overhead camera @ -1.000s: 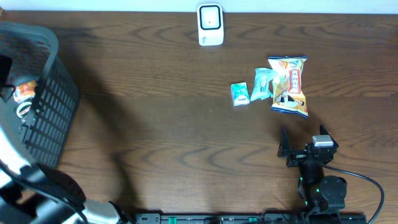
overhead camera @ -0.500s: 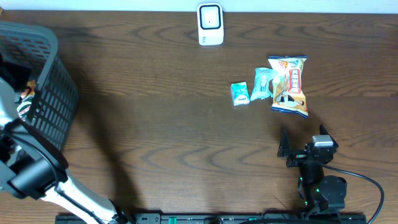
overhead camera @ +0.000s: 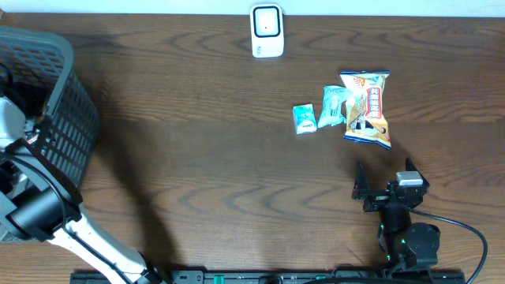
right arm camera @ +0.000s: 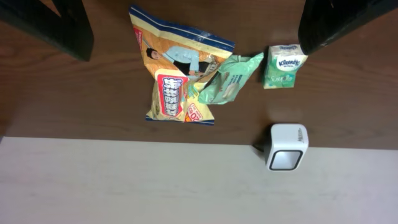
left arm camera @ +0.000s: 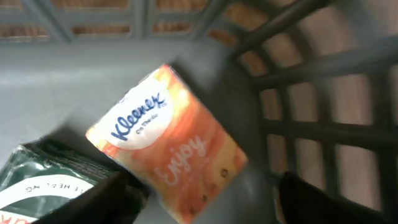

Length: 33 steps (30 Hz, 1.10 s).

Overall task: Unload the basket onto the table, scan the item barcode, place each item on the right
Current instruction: 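Reach into the basket and grasp the orange Kleenex pack, then carry the orange Kleenex pack toward the scanner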

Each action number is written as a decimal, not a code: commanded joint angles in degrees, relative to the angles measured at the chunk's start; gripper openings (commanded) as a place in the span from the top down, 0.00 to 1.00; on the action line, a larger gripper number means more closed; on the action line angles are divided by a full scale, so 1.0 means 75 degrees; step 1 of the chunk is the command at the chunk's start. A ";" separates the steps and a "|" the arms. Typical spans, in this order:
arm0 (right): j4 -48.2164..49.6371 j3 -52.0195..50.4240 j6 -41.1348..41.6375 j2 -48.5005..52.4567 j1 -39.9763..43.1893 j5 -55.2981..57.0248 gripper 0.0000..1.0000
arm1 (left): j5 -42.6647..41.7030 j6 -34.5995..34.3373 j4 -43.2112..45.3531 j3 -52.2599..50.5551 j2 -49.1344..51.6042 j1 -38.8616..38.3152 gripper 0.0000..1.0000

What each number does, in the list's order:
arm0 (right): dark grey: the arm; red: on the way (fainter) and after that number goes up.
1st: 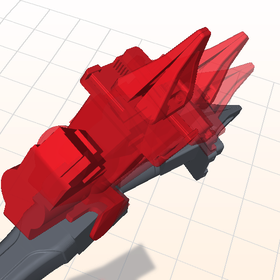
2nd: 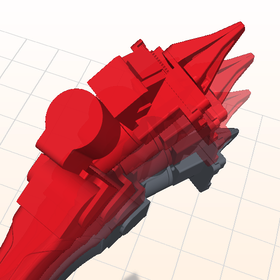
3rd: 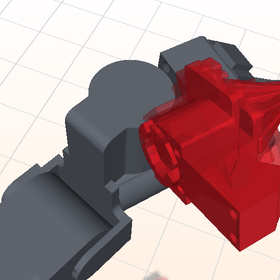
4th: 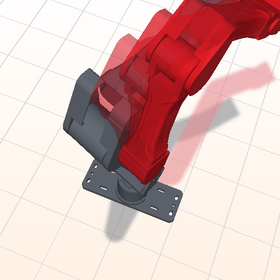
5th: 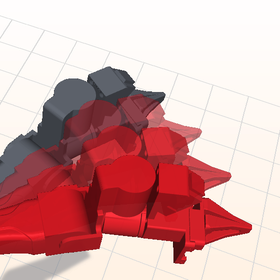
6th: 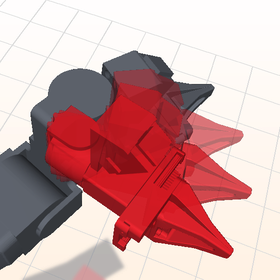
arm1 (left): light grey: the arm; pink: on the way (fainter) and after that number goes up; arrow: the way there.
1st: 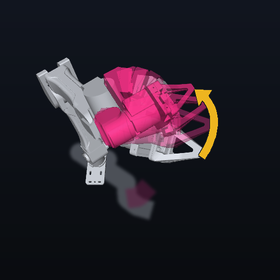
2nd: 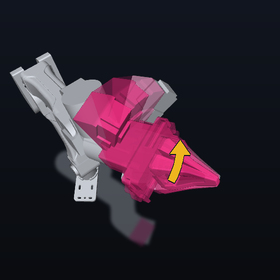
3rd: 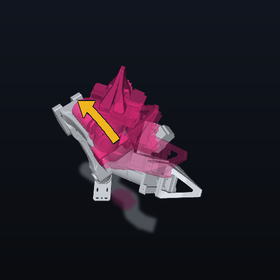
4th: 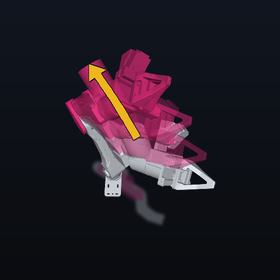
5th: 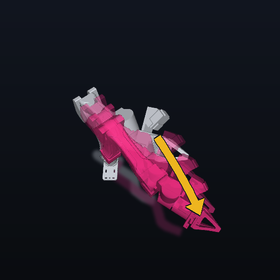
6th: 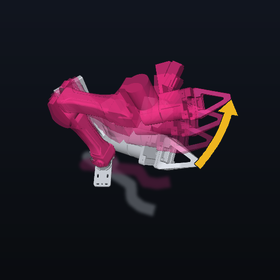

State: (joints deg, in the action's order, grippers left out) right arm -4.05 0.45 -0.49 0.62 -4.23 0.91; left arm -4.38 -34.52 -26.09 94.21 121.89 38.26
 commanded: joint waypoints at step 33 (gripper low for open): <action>-0.0026 -0.0020 -0.0055 -0.0044 0.0023 0.0029 0.01 | 0.1472 0.0423 -0.0341 -0.0210 0.0685 0.0041 0.61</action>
State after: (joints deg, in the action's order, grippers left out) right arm -4.05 0.45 -0.51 0.62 -4.23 0.91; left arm 3.44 -32.80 -26.72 94.26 125.16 38.11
